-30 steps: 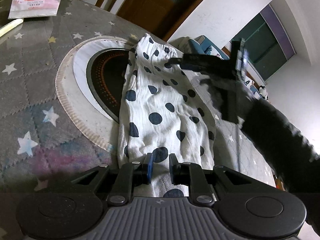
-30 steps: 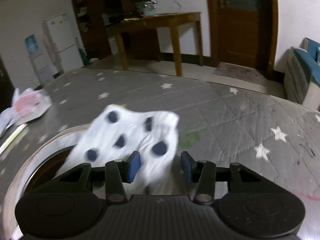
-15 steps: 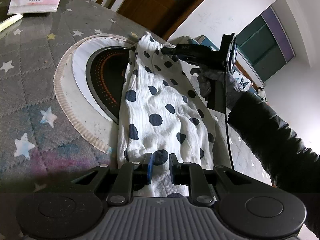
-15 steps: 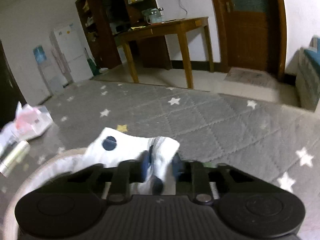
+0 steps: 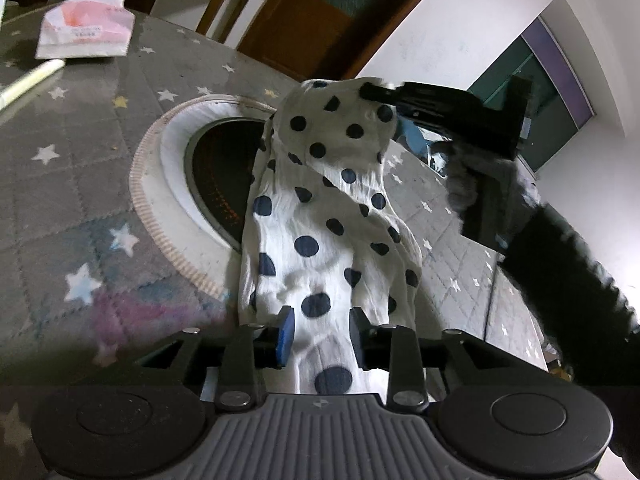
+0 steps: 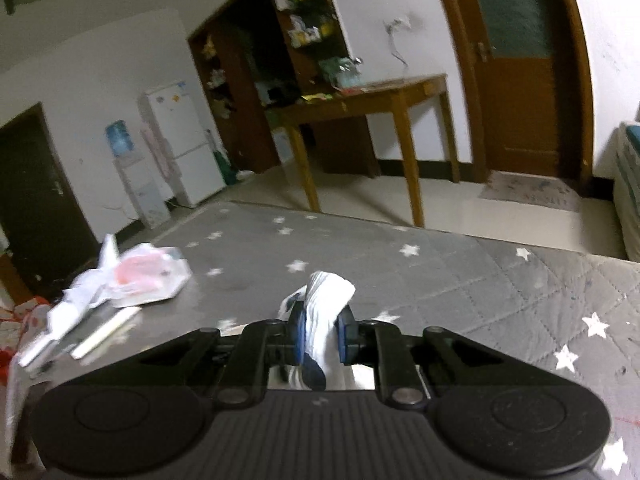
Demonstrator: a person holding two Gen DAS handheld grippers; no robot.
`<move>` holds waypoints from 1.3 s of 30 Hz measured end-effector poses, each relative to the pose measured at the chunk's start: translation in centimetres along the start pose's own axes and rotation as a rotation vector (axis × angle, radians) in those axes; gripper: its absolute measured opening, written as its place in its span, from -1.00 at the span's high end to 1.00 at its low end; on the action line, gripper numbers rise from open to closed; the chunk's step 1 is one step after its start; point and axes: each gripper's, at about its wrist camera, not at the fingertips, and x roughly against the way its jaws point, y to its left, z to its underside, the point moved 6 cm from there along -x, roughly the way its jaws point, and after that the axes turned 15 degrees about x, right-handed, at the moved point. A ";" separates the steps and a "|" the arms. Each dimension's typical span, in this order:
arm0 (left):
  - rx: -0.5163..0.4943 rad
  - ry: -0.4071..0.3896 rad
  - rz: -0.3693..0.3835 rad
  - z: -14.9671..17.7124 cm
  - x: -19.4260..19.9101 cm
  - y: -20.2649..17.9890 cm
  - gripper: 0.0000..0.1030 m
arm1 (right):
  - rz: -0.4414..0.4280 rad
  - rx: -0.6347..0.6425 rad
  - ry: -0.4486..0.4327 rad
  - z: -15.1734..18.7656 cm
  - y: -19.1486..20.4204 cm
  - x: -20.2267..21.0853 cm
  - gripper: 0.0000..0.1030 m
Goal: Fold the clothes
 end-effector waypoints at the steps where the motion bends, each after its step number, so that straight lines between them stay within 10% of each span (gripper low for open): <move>1: 0.001 -0.004 -0.004 0.3 0.4 0.1 0.35 | -0.011 0.007 -0.008 0.0 0.9 0.9 0.73; 20: 0.047 -0.038 -0.026 5.9 6.0 2.1 0.27 | -0.314 0.212 -0.024 9.3 19.9 17.3 0.73; 39: -0.022 -0.155 0.012 4.4 9.8 0.0 0.24 | -0.364 0.516 0.100 16.8 25.1 23.5 0.50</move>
